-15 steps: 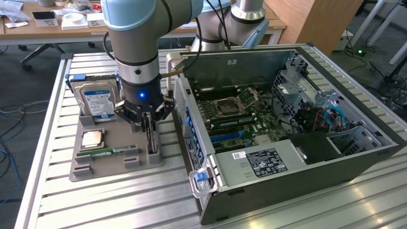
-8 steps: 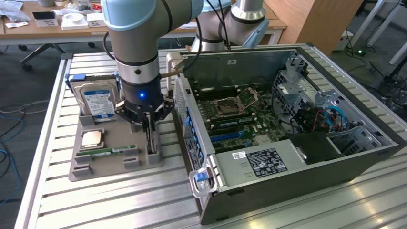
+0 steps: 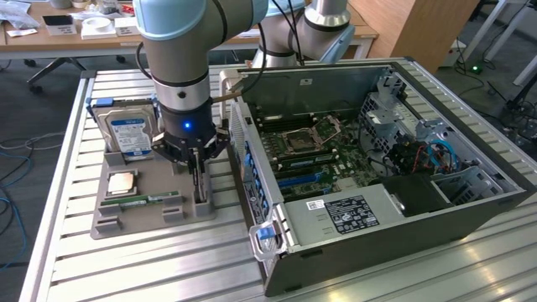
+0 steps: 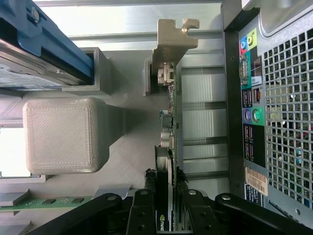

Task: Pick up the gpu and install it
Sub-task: 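Pick up the gpu and move the gpu toward the slot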

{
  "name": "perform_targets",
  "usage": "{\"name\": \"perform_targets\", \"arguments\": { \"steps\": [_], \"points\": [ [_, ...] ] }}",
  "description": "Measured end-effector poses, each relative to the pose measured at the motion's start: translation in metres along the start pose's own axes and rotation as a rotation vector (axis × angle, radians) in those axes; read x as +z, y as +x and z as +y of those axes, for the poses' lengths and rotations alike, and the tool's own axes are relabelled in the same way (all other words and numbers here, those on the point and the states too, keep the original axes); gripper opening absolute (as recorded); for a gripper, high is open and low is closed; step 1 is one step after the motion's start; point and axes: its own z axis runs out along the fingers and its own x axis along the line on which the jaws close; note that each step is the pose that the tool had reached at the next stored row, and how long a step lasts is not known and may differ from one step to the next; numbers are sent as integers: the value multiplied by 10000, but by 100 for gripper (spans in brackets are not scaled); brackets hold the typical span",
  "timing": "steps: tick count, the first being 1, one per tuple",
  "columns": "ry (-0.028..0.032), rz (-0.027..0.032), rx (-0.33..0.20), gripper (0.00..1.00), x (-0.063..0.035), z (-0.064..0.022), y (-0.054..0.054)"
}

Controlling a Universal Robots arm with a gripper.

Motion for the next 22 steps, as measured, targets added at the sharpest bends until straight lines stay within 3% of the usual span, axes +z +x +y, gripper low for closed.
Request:
{"name": "perform_targets", "arguments": {
  "steps": [18, 22],
  "points": [
    [-26, 12, -269, 26, 1, 0, 0],
    [-25, 13, -268, 26, -42, 2, -1]
  ]
}}
